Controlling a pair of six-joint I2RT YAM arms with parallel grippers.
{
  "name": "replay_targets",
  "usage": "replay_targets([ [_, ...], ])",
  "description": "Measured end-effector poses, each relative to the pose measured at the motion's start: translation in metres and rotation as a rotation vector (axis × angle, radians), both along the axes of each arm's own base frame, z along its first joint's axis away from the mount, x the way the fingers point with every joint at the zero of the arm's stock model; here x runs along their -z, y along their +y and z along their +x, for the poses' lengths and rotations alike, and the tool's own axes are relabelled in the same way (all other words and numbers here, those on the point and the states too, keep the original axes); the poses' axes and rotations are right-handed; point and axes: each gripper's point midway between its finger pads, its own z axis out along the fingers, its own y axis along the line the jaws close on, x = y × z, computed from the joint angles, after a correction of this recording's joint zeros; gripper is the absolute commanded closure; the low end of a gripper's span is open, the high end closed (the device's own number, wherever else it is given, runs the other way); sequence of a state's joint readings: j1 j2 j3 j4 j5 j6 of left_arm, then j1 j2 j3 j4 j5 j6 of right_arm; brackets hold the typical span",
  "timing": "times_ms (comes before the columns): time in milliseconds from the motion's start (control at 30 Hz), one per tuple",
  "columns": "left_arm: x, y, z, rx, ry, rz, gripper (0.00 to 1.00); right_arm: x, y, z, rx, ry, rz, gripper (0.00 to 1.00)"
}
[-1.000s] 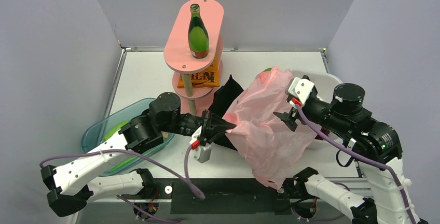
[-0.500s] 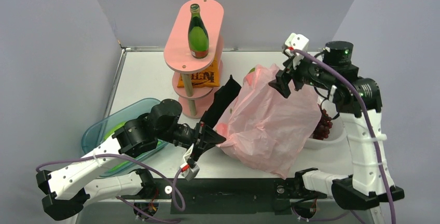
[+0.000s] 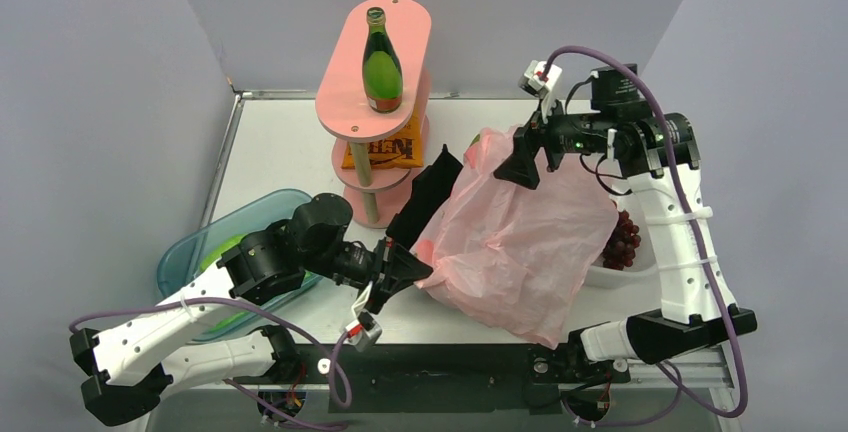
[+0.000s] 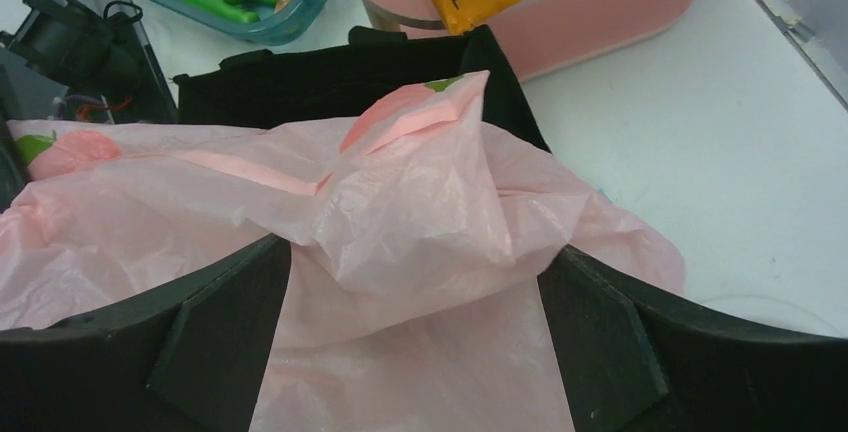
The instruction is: Untie the knot of the grocery bags and take out the mixed food
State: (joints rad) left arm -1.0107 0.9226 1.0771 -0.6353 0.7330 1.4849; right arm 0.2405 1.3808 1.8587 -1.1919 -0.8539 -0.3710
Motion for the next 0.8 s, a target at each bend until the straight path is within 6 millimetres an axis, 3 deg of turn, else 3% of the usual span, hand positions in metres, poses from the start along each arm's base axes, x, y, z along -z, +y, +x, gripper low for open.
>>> replay_targets([
  [33,0.001,0.000,0.000,0.000,0.000,0.001,1.00,0.001,0.002,-0.001,-0.007,0.003,-0.001,0.12],
  [100,0.002,-0.001,0.001,-0.002,0.003,0.001,1.00,0.008,0.008,-0.003,-0.023,0.013,-0.012,0.29],
  [133,0.002,-0.001,0.001,-0.005,0.006,0.000,1.00,0.015,0.009,-0.004,-0.029,0.021,-0.021,0.55],
  [167,0.001,-0.003,0.002,-0.010,0.011,-0.006,1.00,0.023,0.011,-0.005,-0.037,0.038,-0.032,0.69],
  [200,-0.001,-0.005,0.004,-0.020,0.019,-0.017,1.00,0.032,0.012,-0.006,-0.048,0.053,-0.044,0.93],
  [233,-0.004,-0.007,0.007,-0.036,0.032,-0.029,1.00,0.040,0.014,-0.009,-0.059,0.071,-0.055,0.98],
  [300,-0.010,-0.014,0.015,-0.084,0.063,-0.067,1.00,0.050,0.016,-0.014,-0.082,0.089,-0.077,1.00],
  [400,-0.022,-0.026,0.034,-0.186,0.127,-0.141,1.00,0.042,0.027,-0.027,-0.131,0.041,-0.076,1.00],
  [667,-0.079,-0.061,0.108,-0.516,0.346,-0.406,1.00,-0.042,0.041,-0.105,-0.249,-0.270,0.083,1.00],
  [733,-0.095,-0.063,0.118,-0.556,0.373,-0.484,0.95,-0.054,0.041,-0.122,-0.277,-0.311,0.113,1.00],
  [800,-0.110,-0.061,0.122,-0.566,0.382,-0.552,0.82,-0.057,0.043,-0.130,-0.294,-0.319,0.126,1.00],
])
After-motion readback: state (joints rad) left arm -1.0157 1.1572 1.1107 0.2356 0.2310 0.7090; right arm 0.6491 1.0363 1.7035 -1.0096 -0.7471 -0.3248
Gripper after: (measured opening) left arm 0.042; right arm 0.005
